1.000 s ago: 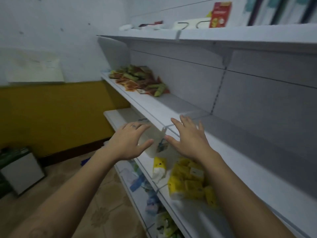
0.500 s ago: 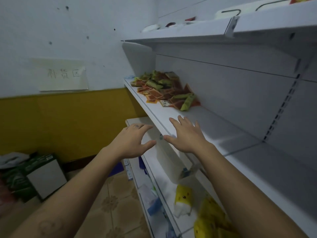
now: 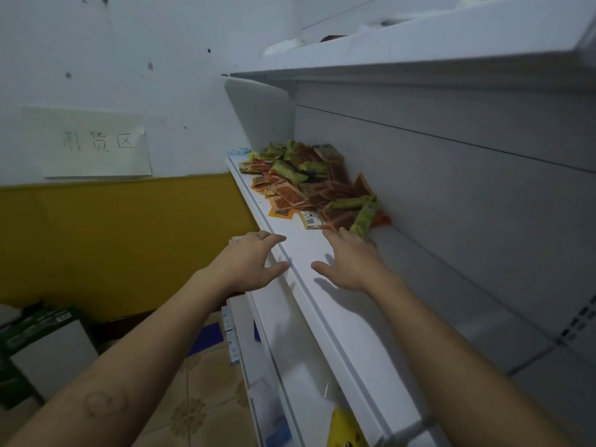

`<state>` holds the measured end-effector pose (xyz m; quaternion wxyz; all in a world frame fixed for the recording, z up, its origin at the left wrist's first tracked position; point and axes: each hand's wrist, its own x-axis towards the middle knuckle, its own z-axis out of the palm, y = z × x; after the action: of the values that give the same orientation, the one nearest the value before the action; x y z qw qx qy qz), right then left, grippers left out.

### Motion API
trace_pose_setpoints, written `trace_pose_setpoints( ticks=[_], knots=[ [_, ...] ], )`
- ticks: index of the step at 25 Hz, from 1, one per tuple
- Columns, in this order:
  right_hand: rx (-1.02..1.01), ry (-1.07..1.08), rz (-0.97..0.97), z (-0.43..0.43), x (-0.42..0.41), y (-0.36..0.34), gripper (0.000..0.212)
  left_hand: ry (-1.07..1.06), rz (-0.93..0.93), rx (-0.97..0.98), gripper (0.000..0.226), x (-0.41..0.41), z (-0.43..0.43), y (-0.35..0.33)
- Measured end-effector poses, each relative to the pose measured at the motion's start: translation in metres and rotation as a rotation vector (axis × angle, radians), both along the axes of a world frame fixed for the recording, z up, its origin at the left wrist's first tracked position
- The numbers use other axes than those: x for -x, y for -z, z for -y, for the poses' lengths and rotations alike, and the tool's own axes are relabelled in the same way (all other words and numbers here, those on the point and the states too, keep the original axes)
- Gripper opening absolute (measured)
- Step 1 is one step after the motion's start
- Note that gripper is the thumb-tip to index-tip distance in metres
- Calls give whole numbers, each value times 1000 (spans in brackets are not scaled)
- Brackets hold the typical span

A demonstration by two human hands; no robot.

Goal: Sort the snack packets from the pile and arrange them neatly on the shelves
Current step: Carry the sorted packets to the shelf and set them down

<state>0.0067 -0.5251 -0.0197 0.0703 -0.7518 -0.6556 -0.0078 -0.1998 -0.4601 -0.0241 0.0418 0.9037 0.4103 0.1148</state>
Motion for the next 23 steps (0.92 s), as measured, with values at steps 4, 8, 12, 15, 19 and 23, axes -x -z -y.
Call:
trace_pose_setpoints(
  ticks=[4, 8, 12, 15, 19, 23],
  knots=[
    [-4, 27, -56, -40, -5, 0, 78, 9, -14, 26, 63, -10, -53, 9],
    [-43, 83, -116, -98, -6, 7, 73, 7, -24, -14, 61, -24, -127, 17],
    [-120, 177, -172, -182, -4, 7, 54, 56, -18, -38, 56, -35, -222, 16],
    [-115, 270, -137, -235, 2, 8, 44, 148, 11, -34, 55, -47, -281, 13],
    [-173, 458, -81, -269, -4, 22, 30, 343, -96, -85, 77, -82, -339, 12],
    [-207, 551, 18, -286, -11, 28, 26, 399, -314, -142, 92, -112, -365, 8]
  ],
)
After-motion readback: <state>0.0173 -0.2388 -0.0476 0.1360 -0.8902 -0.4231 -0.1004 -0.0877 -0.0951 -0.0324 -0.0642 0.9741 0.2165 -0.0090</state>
